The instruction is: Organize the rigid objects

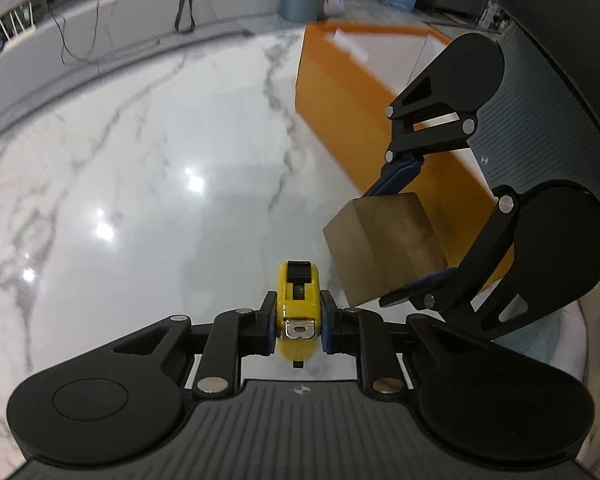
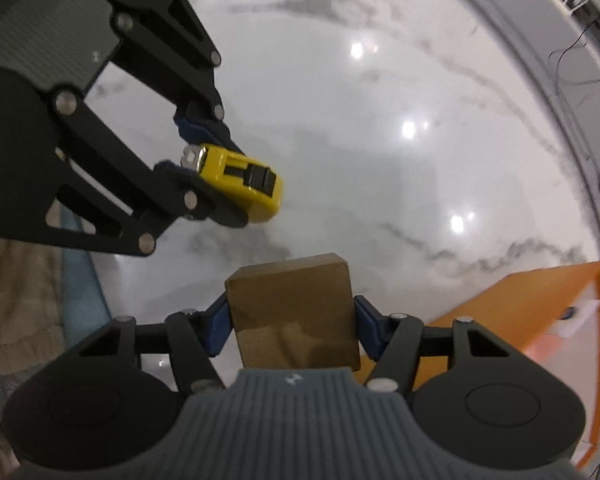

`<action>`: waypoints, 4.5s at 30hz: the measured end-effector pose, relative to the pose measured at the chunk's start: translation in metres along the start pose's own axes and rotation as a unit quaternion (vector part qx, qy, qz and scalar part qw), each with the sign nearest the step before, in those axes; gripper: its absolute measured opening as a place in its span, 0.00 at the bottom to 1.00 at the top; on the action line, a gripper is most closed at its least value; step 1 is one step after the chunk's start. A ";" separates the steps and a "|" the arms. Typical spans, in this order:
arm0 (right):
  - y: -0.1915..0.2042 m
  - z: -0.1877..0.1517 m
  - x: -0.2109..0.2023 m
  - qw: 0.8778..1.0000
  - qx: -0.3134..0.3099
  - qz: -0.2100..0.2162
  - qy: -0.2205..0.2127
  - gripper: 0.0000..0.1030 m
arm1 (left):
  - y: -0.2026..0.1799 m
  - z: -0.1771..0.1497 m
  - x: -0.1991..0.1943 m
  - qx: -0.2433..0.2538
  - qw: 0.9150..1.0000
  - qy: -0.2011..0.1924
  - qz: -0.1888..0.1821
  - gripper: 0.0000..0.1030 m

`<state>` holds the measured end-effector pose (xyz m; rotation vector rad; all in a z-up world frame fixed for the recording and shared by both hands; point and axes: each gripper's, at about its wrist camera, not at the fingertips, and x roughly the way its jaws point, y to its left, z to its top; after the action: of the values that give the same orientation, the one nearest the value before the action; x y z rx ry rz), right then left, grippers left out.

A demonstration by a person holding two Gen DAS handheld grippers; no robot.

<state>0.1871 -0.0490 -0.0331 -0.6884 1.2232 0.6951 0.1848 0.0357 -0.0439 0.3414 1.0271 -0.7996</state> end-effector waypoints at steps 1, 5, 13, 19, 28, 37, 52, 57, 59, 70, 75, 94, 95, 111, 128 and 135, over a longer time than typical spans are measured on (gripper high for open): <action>0.001 -0.001 -0.010 1.000 0.000 -0.003 -0.010 0.60 | -0.004 0.002 -0.009 0.002 1.000 -0.008 0.004 0.21; 0.004 -0.010 -0.055 0.999 -0.001 -0.020 -0.047 0.60 | -0.022 0.014 -0.042 0.016 0.999 -0.042 0.012 0.21; -0.006 -0.058 -0.118 0.995 0.029 -0.070 -0.068 0.60 | -0.083 0.044 -0.077 0.052 0.994 -0.096 -0.007 0.21; -0.031 -0.108 -0.121 0.988 0.125 -0.079 -0.037 0.60 | -0.130 0.065 -0.057 0.073 0.992 -0.093 -0.039 0.21; -0.076 -0.170 -0.072 0.962 0.267 -0.052 -0.001 0.60 | -0.156 0.082 0.012 0.090 0.992 -0.041 -0.072 0.21; -0.085 -0.187 -0.032 0.951 0.307 0.001 0.032 0.60 | -0.157 0.091 0.052 0.086 0.993 -0.004 -0.087 0.21; -0.088 -0.194 -0.048 0.955 0.297 -0.008 0.019 0.62 | -0.154 0.088 0.074 0.060 0.992 0.018 -0.107 0.21; -0.092 -0.202 -0.061 0.953 0.302 -0.025 0.002 0.31 | -0.154 0.087 0.076 0.043 0.994 0.025 -0.096 0.21; -0.090 -0.202 -0.057 0.953 0.303 -0.017 -0.003 0.31 | -0.155 0.088 0.076 0.043 0.995 0.025 -0.091 0.21; -0.078 -0.194 -0.048 0.968 0.236 -0.078 0.045 0.23 | -0.158 0.088 0.076 0.043 0.995 0.033 -0.087 0.21; -0.082 -0.202 -0.057 0.964 0.248 -0.090 0.031 0.24 | -0.165 0.091 0.083 0.026 0.995 0.038 -0.094 0.21; -0.081 -0.200 -0.044 0.965 0.246 -0.084 0.010 0.31 | -0.151 0.097 0.116 -0.122 0.985 0.098 -0.074 0.22; -0.081 -0.200 -0.044 0.965 0.247 -0.084 0.010 0.31 | -0.151 0.098 0.114 -0.120 0.986 0.095 -0.073 0.23; -0.045 -0.185 -0.104 0.962 0.240 -0.128 -0.037 0.39 | -0.161 0.085 0.013 -0.060 0.997 -0.032 0.022 0.32; 0.031 -0.184 -0.185 0.909 0.285 -0.216 -0.213 0.72 | -0.168 0.018 -0.104 -0.066 0.955 -0.231 0.176 0.67; 0.066 -0.208 -0.187 0.841 0.376 -0.230 -0.314 0.89 | -0.173 -0.018 -0.136 -0.099 0.907 -0.342 0.224 0.93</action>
<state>-0.0236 -0.1914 0.1016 -0.0471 0.5828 -0.0190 0.0104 -0.0117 0.0828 0.0923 0.3335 -0.3380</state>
